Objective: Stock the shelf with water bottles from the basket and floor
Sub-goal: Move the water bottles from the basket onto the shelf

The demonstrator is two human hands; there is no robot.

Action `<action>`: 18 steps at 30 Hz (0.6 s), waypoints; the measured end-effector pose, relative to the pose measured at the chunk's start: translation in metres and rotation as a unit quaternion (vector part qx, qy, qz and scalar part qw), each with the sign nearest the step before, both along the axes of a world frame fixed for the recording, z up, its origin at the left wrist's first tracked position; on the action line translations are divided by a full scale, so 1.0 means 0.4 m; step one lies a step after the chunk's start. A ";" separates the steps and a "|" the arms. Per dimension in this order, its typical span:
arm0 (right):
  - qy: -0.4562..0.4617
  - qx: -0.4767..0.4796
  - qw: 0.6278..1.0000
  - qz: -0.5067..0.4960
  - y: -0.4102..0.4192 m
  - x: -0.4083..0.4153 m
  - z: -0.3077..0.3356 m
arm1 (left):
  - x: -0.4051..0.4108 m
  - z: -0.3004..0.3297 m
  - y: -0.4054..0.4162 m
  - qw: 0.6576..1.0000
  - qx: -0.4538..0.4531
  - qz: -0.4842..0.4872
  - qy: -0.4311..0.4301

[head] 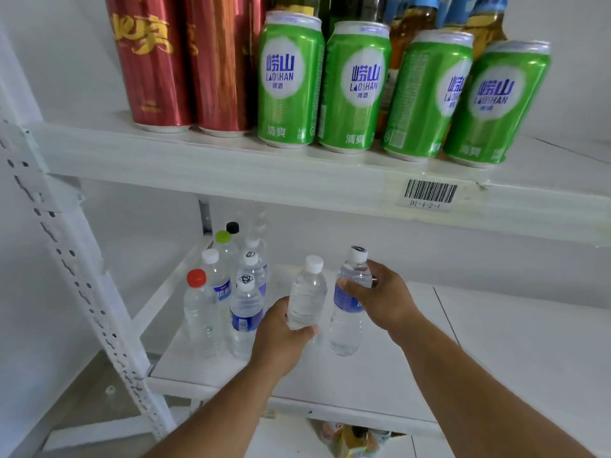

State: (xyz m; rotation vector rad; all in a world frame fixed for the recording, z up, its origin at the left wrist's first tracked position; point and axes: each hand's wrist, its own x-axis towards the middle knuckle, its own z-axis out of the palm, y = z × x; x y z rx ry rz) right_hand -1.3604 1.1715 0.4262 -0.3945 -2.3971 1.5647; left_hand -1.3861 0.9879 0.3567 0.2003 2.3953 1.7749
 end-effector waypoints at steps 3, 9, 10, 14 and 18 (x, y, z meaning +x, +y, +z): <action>-0.012 0.006 1.000 0.012 0.030 -0.076 -0.016 | -0.063 -0.024 0.046 0.999 -0.004 0.039 0.003; -0.036 0.034 0.998 0.025 0.073 -0.226 -0.050 | -0.207 -0.068 0.138 0.996 -0.002 0.087 0.012; -0.042 0.037 0.998 0.027 0.079 -0.250 -0.056 | -0.232 -0.074 0.151 0.995 -0.005 0.095 0.014; -0.070 0.064 0.995 0.040 0.091 -0.324 -0.060 | -0.331 -0.102 0.191 0.992 -0.014 0.127 0.019; -0.075 0.108 0.990 0.041 0.087 -0.379 -0.069 | -0.420 -0.132 0.214 0.990 -0.032 0.138 0.020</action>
